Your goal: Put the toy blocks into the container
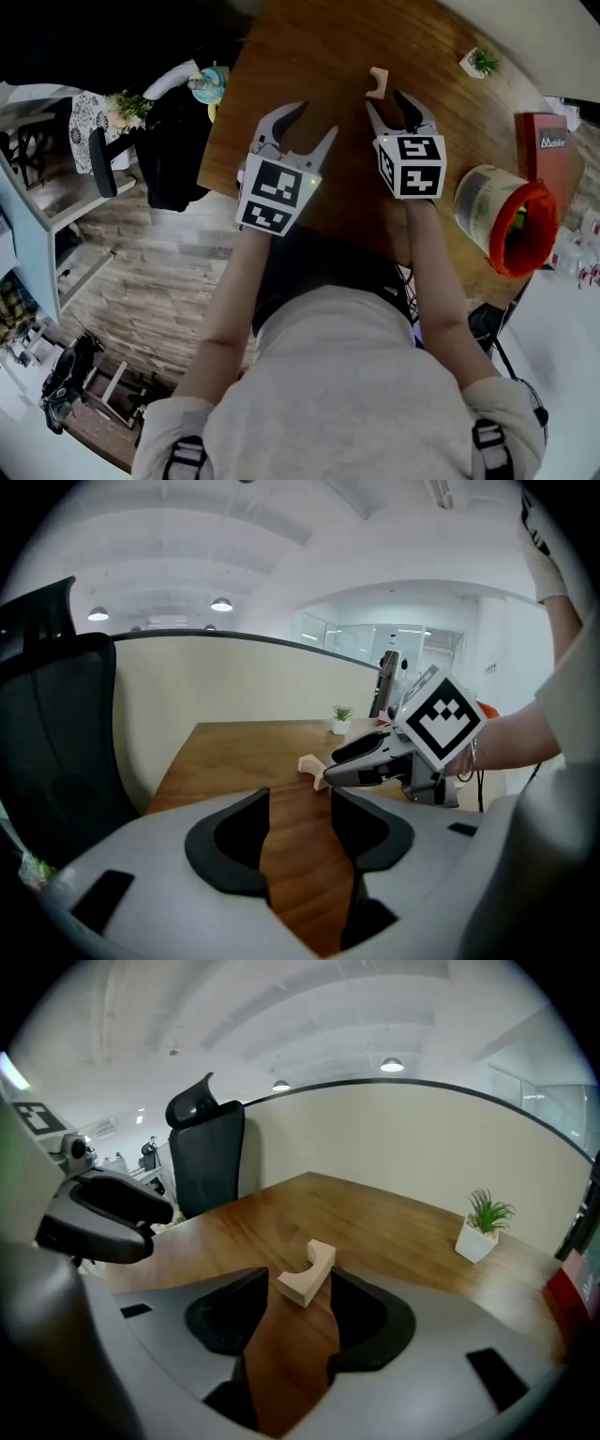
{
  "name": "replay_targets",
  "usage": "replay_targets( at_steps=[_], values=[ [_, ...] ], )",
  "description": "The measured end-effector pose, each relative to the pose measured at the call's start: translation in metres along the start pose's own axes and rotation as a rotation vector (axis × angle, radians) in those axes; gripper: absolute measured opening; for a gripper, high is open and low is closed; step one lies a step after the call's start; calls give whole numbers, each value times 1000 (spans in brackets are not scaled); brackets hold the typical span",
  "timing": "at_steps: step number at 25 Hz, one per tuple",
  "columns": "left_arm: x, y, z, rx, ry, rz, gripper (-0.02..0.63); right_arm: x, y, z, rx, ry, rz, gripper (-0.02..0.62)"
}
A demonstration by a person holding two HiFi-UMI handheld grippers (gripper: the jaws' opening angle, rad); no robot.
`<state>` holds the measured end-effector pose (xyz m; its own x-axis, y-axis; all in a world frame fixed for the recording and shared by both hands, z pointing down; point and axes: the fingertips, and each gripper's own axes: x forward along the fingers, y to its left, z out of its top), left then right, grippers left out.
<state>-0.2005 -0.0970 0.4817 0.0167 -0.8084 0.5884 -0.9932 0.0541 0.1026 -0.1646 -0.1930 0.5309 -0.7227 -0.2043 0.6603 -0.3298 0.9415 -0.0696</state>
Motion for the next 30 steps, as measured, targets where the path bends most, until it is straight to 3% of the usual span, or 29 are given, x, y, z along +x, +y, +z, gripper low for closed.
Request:
replay_targets(
  at_steps=[9,18,30],
  values=[
    [11,-2,-7,-39,5,9,219,26,-4,-10,37,25,-6,221],
    [12,-5,-4,-25,1,-18,218,22,-7,-12,39,26,-22,173],
    [11,-51,31,117,-35,-158,213,-71,-30,11,127,-109,-167,172]
  ],
)
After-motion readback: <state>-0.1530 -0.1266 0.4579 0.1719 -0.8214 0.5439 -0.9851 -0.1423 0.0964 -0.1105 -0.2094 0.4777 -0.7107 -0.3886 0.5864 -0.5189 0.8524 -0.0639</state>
